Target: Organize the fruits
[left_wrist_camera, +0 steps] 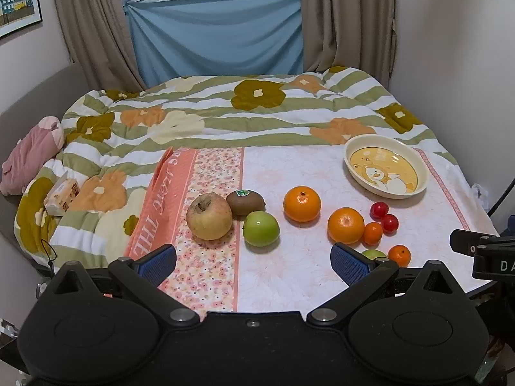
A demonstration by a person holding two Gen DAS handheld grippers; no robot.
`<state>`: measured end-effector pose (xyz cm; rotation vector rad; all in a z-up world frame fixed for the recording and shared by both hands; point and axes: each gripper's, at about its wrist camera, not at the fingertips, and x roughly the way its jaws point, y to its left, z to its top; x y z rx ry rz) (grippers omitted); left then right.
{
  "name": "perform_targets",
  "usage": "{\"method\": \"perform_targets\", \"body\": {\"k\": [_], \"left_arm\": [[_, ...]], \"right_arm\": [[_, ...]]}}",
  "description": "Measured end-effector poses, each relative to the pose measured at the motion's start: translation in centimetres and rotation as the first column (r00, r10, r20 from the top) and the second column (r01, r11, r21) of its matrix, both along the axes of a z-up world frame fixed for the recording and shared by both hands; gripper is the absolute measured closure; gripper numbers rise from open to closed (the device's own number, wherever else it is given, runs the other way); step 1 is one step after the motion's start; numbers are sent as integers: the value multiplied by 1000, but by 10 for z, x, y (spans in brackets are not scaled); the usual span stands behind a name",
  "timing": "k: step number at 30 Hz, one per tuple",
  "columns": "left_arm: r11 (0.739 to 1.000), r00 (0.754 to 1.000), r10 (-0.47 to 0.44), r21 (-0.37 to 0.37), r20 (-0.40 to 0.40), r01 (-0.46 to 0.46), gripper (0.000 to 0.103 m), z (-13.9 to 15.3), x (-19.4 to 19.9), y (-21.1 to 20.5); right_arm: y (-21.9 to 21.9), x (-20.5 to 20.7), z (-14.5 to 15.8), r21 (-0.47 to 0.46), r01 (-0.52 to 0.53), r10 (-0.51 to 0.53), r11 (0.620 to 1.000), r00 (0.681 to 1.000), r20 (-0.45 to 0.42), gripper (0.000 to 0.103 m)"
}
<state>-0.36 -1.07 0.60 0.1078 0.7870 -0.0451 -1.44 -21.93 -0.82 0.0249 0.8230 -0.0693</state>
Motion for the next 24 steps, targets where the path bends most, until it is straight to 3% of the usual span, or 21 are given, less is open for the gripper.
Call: {"method": "perform_targets", "body": {"k": [24], "left_arm": [[1000,1000,-8,9,0,8,0,-2,1,-4]], "right_arm": [[-2,1,4,1,2,-2,1000,1000,4,0]]}}
